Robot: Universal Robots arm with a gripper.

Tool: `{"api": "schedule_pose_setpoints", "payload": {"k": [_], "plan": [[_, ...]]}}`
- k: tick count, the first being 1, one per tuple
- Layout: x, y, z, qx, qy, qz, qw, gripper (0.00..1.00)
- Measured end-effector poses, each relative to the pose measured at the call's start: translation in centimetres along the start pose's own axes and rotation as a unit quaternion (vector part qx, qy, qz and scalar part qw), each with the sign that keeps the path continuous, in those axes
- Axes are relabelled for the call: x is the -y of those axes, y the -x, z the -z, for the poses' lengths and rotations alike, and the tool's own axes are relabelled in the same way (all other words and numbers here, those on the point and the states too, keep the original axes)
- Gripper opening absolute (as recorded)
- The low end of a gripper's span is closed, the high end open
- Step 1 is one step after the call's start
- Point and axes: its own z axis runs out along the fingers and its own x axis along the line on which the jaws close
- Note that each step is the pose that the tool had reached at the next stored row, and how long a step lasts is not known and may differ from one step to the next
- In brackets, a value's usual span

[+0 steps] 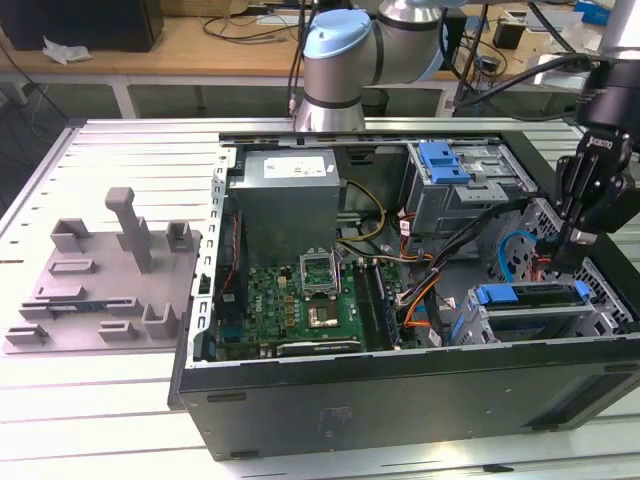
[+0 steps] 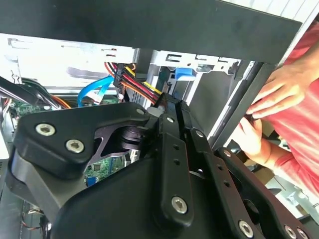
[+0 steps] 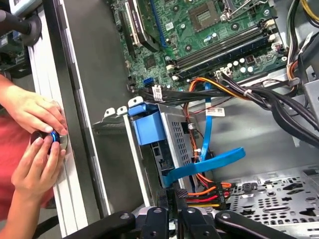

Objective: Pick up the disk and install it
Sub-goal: 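Insert the first disk wire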

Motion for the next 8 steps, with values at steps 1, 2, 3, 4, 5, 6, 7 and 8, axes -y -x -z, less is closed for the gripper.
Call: {"api": "schedule_pose_setpoints", "payload": {"k": [1, 2, 3, 4, 5, 6, 7, 8], "plan": [[-0.13, -0.19, 0.13, 0.0025, -0.0019, 0.001, 1.0, 0.16], [-0.19, -0.35, 0.24, 0.0049, -0.0052, 0.001, 1.0, 0.16], [-0.35, -0.51, 0.31, 0.0093, -0.0094, 0.0, 0.9999, 0.16], [-0.85, -0.73, 0.3, 0.0161, -0.0122, -0.001, 0.9998, 0.16], [-1.07, -0.82, 0.26, 0.0189, -0.0135, -0.001, 0.9997, 0.16], [-1.17, -0.86, 0.23, 0.0206, -0.0146, -0.002, 0.9997, 0.16], [-1.24, -0.92, 0.17, 0.024, -0.0163, -0.002, 0.9996, 0.16], [-1.26, -0.99, 0.15, 0.0279, -0.0179, -0.003, 0.9994, 0.16]]}}
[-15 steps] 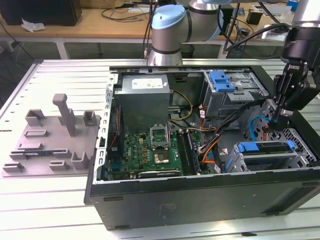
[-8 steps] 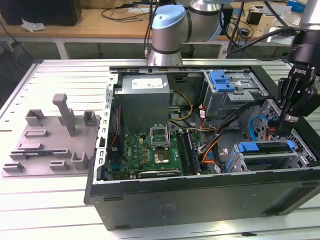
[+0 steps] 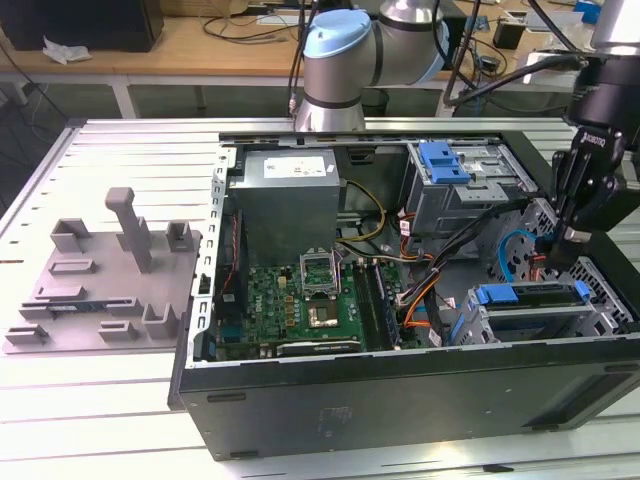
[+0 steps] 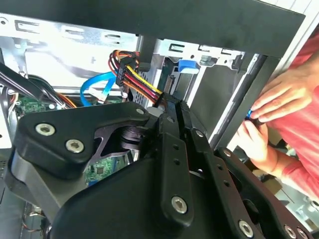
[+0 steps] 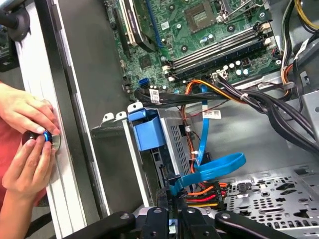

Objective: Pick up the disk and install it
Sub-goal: 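Insert the first disk wire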

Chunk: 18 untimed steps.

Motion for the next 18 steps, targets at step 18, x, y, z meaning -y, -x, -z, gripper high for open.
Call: {"api": "schedule_pose_setpoints", "payload": {"k": [18], "plan": [[-0.51, -2.54, -0.85, 0.0765, -0.006, -0.004, 0.997, 0.16]]}}
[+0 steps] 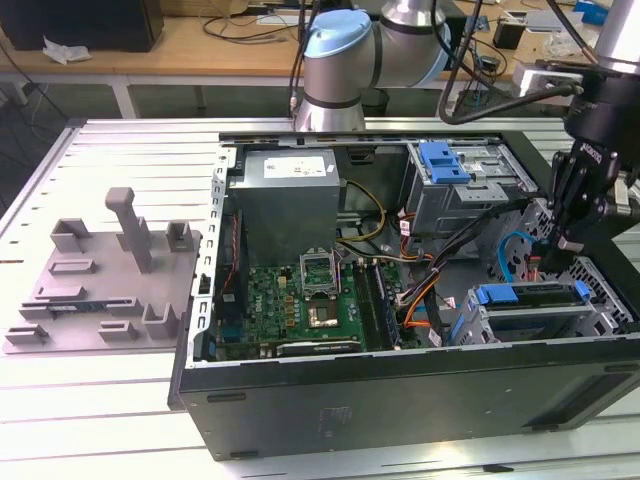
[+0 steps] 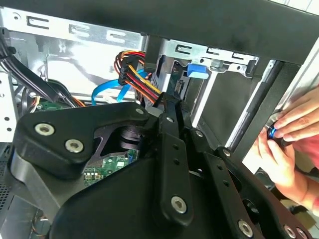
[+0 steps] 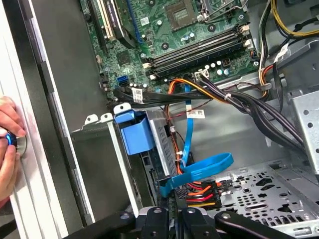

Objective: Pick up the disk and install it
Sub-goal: 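Insert the first disk wire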

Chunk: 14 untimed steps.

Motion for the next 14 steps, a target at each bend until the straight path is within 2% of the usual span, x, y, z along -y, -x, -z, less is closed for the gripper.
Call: {"api": "schedule_pose_setpoints", "payload": {"k": [2, 5, 10, 14], "plan": [[0.02, -0.4, -0.09, 0.0042, 0.0006, 0.002, 1.0, 0.16], [-0.08, -0.68, -0.16, 0.0063, -0.0014, 0.012, 0.9999, 0.16], [-0.13, -0.71, -0.16, 0.007, -0.0087, 0.044, 0.999, 0.16], [-0.14, -0.72, -0.16, 0.0068, -0.009, 0.045, 0.9989, 0.16]]}}
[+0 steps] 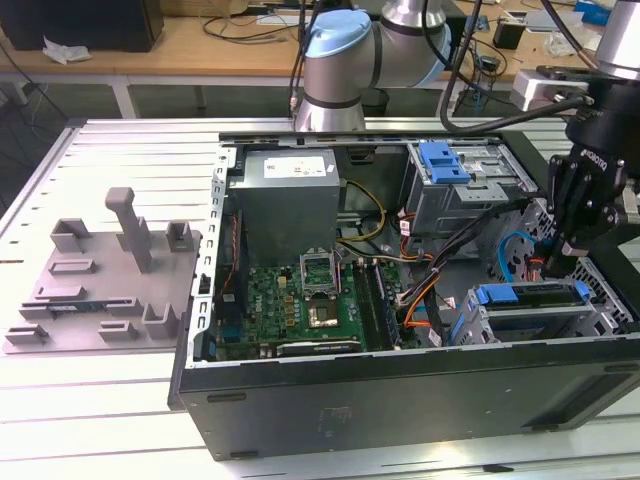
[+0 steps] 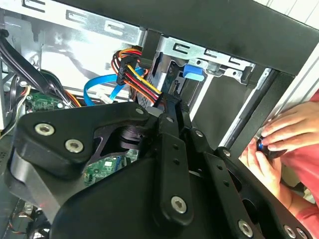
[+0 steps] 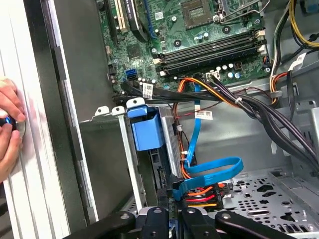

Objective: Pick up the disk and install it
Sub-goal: 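Insert the first disk wire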

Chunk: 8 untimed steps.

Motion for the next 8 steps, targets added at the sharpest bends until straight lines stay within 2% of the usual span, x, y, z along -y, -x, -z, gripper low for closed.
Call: {"api": "schedule_pose_setpoints", "payload": {"k": [3, 6, 8], "plan": [[0.05, -0.27, -0.06, 0.001, -0.0015, 0.008, 1.0, 0.16], [0.05, -0.28, -0.07, 0.0016, -0.0081, 0.037, 0.9993, 0.16], [0.03, -0.26, -0.07, 0.0022, -0.0134, 0.061, 0.9981, 0.16]]}}
